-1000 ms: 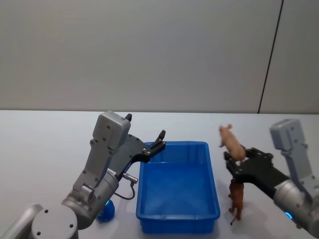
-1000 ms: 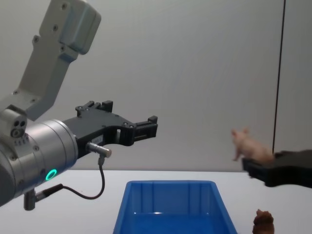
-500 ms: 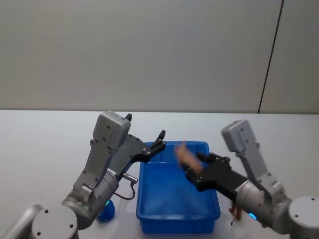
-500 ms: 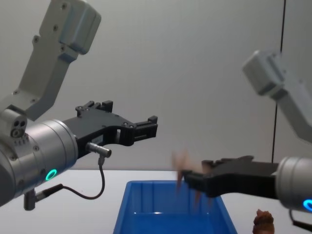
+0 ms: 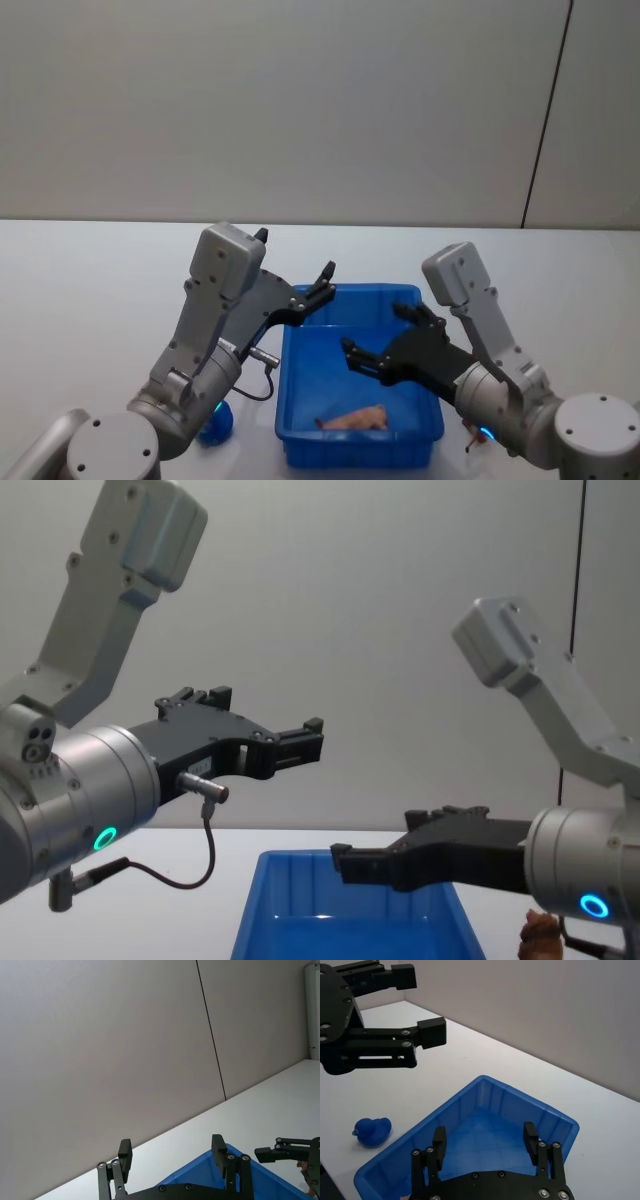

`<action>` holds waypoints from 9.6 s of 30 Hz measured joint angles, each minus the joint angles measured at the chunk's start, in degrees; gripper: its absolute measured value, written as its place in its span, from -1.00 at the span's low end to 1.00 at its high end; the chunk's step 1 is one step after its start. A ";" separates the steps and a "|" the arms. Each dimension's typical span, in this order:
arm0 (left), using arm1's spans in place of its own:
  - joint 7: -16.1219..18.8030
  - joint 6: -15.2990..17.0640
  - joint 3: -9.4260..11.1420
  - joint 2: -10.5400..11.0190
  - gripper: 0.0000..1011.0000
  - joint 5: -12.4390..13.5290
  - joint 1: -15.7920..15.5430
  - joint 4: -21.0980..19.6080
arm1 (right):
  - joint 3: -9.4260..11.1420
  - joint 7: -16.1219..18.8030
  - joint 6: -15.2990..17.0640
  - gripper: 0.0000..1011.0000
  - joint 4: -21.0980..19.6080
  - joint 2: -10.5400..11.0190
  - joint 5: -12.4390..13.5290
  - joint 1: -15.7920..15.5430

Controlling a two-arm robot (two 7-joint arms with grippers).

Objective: Pick up the two dolls from the table and place them into the box.

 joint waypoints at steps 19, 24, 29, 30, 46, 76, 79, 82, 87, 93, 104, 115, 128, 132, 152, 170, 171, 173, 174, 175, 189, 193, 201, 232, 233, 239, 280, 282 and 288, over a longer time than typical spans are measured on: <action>0.00 0.00 0.00 0.00 0.98 0.00 0.00 0.00 | 3.11 -8.63 -0.79 0.98 -6.48 4.94 6.33 -6.86; 0.00 0.00 0.00 0.00 0.98 0.00 0.00 0.00 | 3.98 -10.11 0.03 0.98 -7.49 6.24 7.78 -8.45; 0.00 0.00 0.00 0.00 0.98 0.00 0.00 0.00 | 4.80 -11.80 1.08 0.98 -7.89 7.28 9.11 -9.73; 0.00 0.00 0.00 0.00 0.98 0.00 0.00 0.00 | 4.90 -12.00 1.23 0.98 -7.89 7.42 9.24 -9.89; 0.00 0.00 0.00 0.00 0.98 0.00 0.00 0.00 | 5.71 -13.65 3.59 0.98 -4.71 7.76 10.63 -10.34; 0.00 0.00 0.00 0.00 0.98 0.00 0.00 0.00 | 4.98 -12.98 5.82 0.34 2.52 5.03 11.69 -7.63; 0.00 0.00 0.00 0.00 0.98 0.00 0.00 0.00 | 4.96 -12.97 5.85 0.17 2.69 4.93 11.71 -7.60; 0.00 0.00 0.00 0.00 0.98 0.00 0.00 0.00 | 4.96 -13.02 5.83 -0.06 2.72 4.89 11.71 -7.61; 0.00 0.00 0.00 0.00 0.98 0.00 0.00 0.00 | 5.02 -13.76 5.18 -0.34 2.48 4.87 11.69 -7.78; 0.00 0.00 0.00 0.00 0.98 0.00 0.00 0.00 | 5.25 -15.42 3.39 -0.44 1.44 4.86 11.26 -8.05; 0.00 0.00 0.00 0.00 0.98 0.00 0.00 0.00 | 5.71 -15.26 -0.53 -0.43 -2.06 5.17 9.59 -7.75; 0.00 0.00 0.00 0.00 0.98 0.00 0.00 0.00 | 5.35 -9.83 -2.36 -0.43 -4.54 5.00 7.26 -5.84; 0.00 0.00 0.00 0.00 0.98 0.00 0.00 0.00 | 2.65 -2.95 -0.55 -0.41 -3.04 2.33 2.91 -2.49; 0.00 0.00 0.00 0.00 0.98 0.00 0.00 0.00 | 2.10 -2.35 -0.05 -0.18 -2.20 1.70 2.13 -1.88; 0.00 0.00 0.00 0.00 0.98 0.00 0.00 0.00 | 3.56 -2.34 -0.71 0.97 -1.98 3.29 3.63 -2.40; 0.03 1.00 -0.34 1.07 0.98 0.12 0.90 -1.14 | 6.77 -2.75 -4.44 0.98 -3.89 7.75 6.72 -5.59; 0.07 1.20 -0.38 1.23 0.98 0.13 1.04 -1.35 | 6.84 -2.76 -4.53 0.98 -3.94 7.85 6.76 -5.66; 0.29 1.97 -0.63 2.09 0.98 0.05 1.86 -2.37 | 7.00 -2.79 -4.73 0.98 -4.03 8.10 6.87 -5.84; 0.45 2.47 -0.75 2.51 0.98 -0.07 2.25 -2.85 | 7.05 -2.80 -4.80 0.98 -4.05 8.17 6.92 -5.89; 0.59 2.81 -0.86 2.97 0.98 -0.20 2.66 -3.35 | 7.11 -2.80 -4.91 0.98 -4.09 8.29 7.00 -5.97; 5.03 7.61 -2.81 11.66 0.98 -5.53 11.66 -10.65 | 7.57 -2.89 -5.48 0.98 -4.36 8.91 7.37 -6.45; 5.67 7.75 -3.23 13.23 0.98 -6.75 13.44 -11.06 | 7.63 -2.90 -5.55 0.98 -4.39 9.00 7.42 -6.50; 5.29 6.82 -3.70 14.39 0.98 -8.50 15.17 -9.17 | 7.70 -2.90 -5.64 0.98 -4.42 9.10 7.48 -6.57; -9.39 -0.77 -3.25 6.81 0.97 -8.09 7.51 14.63 | 7.77 -2.90 -5.73 0.98 -4.46 9.22 7.54 -6.65; -9.67 -0.73 -3.24 6.70 0.95 -8.02 7.35 15.03 | 7.78 -2.89 -5.73 0.98 -4.46 9.22 7.54 -6.65; -11.58 -0.01 -3.24 6.14 0.66 -7.25 6.44 16.92 | 7.77 -2.89 -5.73 0.98 -4.46 9.22 7.54 -6.65; -17.99 0.58 -3.96 2.02 -0.27 4.70 -2.70 11.81 | 7.77 -2.90 -5.72 0.98 -4.46 9.22 7.54 -6.65; -18.66 0.35 -3.71 1.38 -0.25 5.32 -3.54 12.05 | 7.77 -2.90 -5.72 0.98 -4.46 9.22 7.53 -6.65; -21.63 -0.70 -2.57 -1.62 0.16 7.74 -7.04 13.76 | 7.77 -2.90 -5.73 0.98 -4.46 9.22 7.54 -6.65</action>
